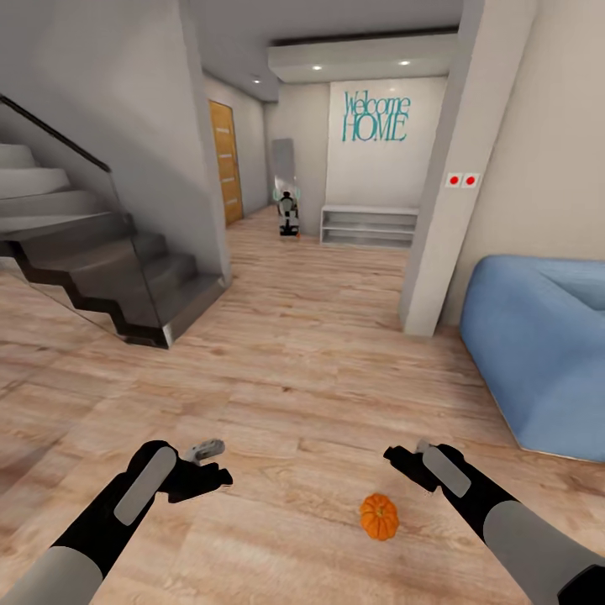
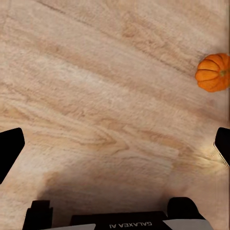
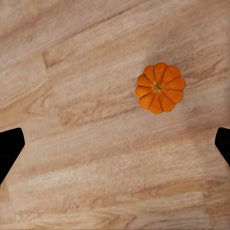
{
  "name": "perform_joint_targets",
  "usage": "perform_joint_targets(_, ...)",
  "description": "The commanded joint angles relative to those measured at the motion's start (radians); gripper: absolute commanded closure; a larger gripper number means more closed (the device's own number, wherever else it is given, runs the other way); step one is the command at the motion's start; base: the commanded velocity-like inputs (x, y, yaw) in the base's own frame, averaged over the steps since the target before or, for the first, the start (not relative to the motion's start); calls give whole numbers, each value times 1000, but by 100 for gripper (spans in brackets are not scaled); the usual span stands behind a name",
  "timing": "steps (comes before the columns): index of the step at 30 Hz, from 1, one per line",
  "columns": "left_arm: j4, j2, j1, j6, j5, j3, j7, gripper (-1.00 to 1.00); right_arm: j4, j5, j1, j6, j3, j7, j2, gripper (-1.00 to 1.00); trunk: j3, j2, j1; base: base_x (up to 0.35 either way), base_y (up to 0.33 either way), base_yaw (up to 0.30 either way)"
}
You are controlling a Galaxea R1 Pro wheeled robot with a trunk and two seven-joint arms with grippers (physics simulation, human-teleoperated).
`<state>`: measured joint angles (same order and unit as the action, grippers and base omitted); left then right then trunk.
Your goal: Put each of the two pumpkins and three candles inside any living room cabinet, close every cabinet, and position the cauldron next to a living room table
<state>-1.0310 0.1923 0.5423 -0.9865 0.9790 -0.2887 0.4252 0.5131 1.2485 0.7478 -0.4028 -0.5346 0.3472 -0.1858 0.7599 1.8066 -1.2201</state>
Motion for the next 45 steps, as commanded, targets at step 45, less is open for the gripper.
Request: perform_joint_targets(45, -15, 8, 1, -1, 12, 12, 6, -100, -4, 6, 1, -1, -7, 7, -1, -100, 4, 7, -4, 154, -84, -39)
